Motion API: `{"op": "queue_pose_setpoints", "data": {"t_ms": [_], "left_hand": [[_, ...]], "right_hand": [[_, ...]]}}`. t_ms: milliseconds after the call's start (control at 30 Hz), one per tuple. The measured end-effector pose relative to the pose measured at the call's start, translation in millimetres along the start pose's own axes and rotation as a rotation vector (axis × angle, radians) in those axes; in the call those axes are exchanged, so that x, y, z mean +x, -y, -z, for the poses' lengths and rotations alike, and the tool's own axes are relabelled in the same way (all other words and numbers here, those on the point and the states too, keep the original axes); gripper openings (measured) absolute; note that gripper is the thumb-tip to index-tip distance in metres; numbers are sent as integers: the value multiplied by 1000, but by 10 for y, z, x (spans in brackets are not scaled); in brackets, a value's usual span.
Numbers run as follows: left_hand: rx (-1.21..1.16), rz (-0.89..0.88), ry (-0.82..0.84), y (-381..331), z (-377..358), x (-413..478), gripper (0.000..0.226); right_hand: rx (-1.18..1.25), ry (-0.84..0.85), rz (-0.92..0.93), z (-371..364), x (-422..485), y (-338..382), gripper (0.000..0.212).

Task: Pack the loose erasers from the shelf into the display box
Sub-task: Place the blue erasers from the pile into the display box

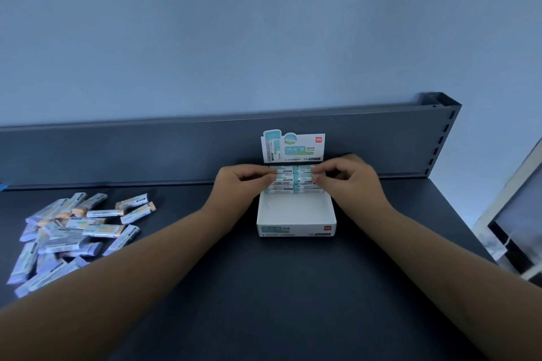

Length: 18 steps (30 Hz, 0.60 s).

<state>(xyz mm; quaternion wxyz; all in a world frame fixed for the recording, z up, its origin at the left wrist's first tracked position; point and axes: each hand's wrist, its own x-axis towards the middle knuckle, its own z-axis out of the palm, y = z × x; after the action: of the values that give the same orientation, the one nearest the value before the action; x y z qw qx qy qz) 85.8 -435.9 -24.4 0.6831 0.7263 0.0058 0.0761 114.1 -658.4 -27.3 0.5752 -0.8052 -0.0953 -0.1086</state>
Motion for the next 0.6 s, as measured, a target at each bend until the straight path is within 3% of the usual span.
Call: {"op": "queue_pose_setpoints", "data": {"t_ms": [600], "left_hand": [[149, -46, -76, -16, -33, -33, 12]], "right_hand": [[2, -14, 59, 12, 25, -31, 11]]}}
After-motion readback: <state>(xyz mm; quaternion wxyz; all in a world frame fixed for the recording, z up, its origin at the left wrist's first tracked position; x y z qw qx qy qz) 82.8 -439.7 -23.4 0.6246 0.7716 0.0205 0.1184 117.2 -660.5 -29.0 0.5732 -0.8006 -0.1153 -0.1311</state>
